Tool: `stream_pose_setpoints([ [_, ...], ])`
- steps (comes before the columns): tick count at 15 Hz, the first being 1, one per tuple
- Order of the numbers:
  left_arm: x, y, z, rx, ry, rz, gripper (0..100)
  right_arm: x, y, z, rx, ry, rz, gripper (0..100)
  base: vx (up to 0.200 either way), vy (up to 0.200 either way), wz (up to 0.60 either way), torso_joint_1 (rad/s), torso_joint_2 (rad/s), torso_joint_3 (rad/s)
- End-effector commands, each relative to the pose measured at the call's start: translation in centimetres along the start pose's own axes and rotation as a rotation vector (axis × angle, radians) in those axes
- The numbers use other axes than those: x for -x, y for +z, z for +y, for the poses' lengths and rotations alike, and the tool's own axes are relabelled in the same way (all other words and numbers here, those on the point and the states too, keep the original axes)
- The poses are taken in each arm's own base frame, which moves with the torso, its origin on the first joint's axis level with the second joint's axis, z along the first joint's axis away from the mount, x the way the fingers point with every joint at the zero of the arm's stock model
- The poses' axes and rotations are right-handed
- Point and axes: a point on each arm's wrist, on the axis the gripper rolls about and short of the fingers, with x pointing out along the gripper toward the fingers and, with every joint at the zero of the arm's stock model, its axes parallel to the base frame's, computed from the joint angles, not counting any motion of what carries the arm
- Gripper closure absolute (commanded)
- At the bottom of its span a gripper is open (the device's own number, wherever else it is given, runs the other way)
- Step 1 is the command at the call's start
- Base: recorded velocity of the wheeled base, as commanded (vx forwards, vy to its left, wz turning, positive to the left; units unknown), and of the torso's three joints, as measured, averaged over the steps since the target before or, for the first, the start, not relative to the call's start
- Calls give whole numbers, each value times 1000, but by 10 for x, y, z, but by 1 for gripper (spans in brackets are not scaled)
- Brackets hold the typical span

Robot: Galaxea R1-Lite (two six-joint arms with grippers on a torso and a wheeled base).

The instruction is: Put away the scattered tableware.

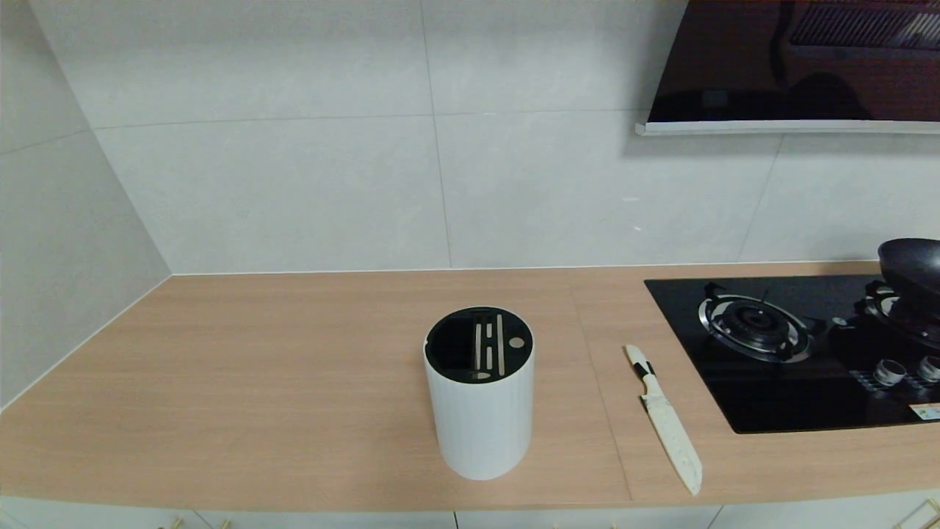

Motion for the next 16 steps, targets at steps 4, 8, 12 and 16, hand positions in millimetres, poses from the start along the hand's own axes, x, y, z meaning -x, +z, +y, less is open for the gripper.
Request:
stream_pose_setpoints([
  [4,0,0,0,0,2,1,0,0,0,0,-3,0,2,0,0,0,0,10,-18,-5],
  [8,0,0,0,0,2,1,0,0,0,0,-4,-2,2,0,0,0,0,0,0,0],
  [12,0,0,0,0,0,3,0,0,0,0,-3,0,2,0,0,0,0,0,0,0],
  [16,0,0,0,0,2,1,0,2,9,0,5,-1,-38,0,0,0,0,0,0,0],
])
